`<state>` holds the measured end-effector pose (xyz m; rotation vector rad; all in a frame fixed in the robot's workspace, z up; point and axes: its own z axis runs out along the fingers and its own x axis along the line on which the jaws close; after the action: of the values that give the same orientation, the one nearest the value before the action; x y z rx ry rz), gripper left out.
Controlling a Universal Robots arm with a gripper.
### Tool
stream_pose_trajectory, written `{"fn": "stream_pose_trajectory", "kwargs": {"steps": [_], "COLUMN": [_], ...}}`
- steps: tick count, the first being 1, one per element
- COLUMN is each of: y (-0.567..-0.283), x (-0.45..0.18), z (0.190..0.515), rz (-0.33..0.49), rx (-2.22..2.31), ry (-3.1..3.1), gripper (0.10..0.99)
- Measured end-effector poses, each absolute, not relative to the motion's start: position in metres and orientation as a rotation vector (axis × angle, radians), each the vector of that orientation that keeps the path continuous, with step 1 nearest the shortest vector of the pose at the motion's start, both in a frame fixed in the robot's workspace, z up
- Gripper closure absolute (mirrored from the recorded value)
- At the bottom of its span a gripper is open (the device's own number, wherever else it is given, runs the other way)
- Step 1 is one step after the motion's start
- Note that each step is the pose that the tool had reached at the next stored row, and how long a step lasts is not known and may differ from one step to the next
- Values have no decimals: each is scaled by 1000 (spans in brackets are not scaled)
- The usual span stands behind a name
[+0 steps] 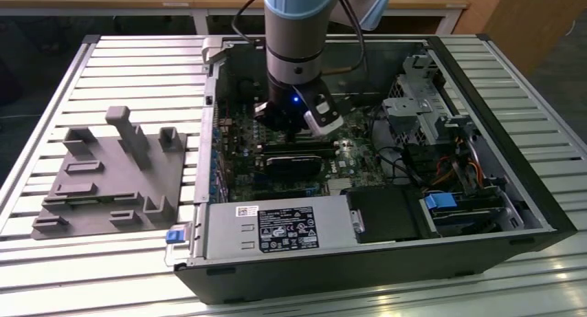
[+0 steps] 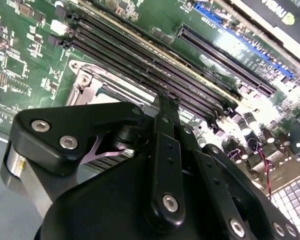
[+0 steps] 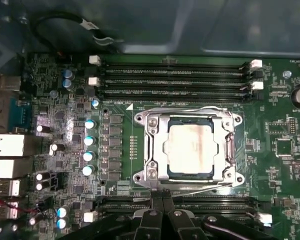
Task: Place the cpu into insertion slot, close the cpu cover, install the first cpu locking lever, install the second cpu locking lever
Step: 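Install the second cpu locking lever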
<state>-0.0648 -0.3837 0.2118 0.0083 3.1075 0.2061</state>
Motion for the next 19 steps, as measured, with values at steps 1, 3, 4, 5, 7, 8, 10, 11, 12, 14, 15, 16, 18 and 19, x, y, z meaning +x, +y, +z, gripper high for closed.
{"fn": "stream_pose_trajectory", "kwargs": {"steps": [1, 3, 4, 5, 7, 8, 10, 11, 12, 14, 15, 16, 18, 19], "y": [-385, -387, -388, -388, -388, -389, -389, -389, -389, -389, -389, -389, -389, -389], "x": [-65, -66, -67, -68, -70, -71, -74, -74, -75, -76, -76, -76, -77, -77], "z": [212, 211, 211, 211, 210, 210, 208, 207, 206, 203, 200, 200, 198, 198], "rz": [218, 246, 252, 253, 257, 261, 263, 263, 264, 267, 274, 281, 301, 311], "rx": [9, 9, 9, 9, 9, 9, 9, 9, 9, 9, 9, 9, 10, 10], "ry": [3107, 3104, 3104, 3104, 3104, 3103, 3103, 3103, 3103, 3103, 3102, 3102, 3100, 3099], "gripper": [980, 980, 980, 980, 980, 980, 980, 980, 980, 980, 980, 980, 980, 980]}}
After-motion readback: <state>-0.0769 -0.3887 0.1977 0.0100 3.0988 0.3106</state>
